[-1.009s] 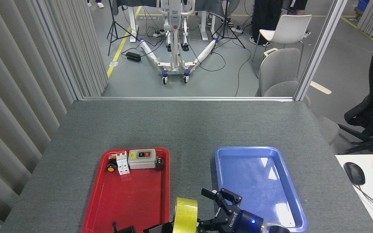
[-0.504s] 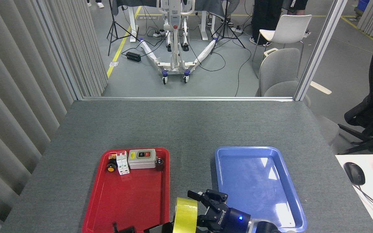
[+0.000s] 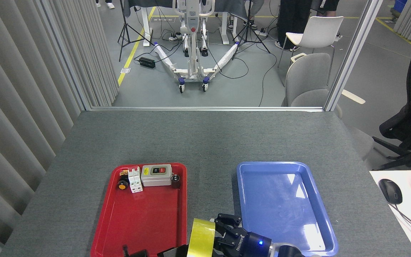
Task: Place and move tape with both arms
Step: 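Grasp the tape with the right gripper and release it from the left gripper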
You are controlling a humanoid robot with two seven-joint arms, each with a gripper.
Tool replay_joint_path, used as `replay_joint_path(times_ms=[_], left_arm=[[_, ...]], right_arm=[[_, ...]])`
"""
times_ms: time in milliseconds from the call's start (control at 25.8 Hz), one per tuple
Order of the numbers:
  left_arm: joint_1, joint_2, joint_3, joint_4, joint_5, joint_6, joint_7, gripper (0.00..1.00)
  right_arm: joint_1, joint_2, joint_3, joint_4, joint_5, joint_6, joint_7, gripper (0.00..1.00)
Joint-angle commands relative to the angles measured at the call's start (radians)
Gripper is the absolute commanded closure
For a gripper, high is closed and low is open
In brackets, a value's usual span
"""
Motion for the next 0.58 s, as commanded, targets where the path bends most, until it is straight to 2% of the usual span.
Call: replay_joint_path(times_ms=[0,39,78,116,155,194,233,543], left_arm=[[0.0,0.0,0.001,0.008,-0.006,0.0,0.014,0.97],[0.0,0.0,0.003,0.008,-0.005,0.0,0.014,0.91],[0.0,0.0,0.006,0.008,-0.006,0.0,0.014,0.74],[0.0,0.0,0.012,0.008,-0.005,-0.001,0.014,0.62],[0.0,0.0,0.018,0.006,0.0,-0.003,0.014,0.42],[0.0,0.0,0.021,0.006,0.003,-0.003,0.014,0.04],[0.0,0.0,0.021,0.006,0.004,-0.003,0.014,0.0],[0.0,0.0,0.043,0.006,0.026,-0.026,0.014,0.0]], right_arm=[[0.0,0.001,0.0,0.004,0.001,0.003,-0.002,0.71],[0.0,0.001,0.0,0.004,0.001,0.003,-0.002,0.71],[-0.002,0.001,0.0,0.004,0.001,0.003,-0.002,0.71],[-0.002,0.001,0.0,0.004,0.001,0.003,-0.002,0.71],[-0.002,0.001,0.0,0.004,0.001,0.003,-0.002,0.71],[0.0,0.001,0.0,0.004,0.001,0.003,-0.002,0.71],[0.0,0.001,0.0,0.004,0.001,0.003,-0.002,0.71],[0.0,-0.001,0.0,0.004,0.001,0.003,-0.002,0.71]])
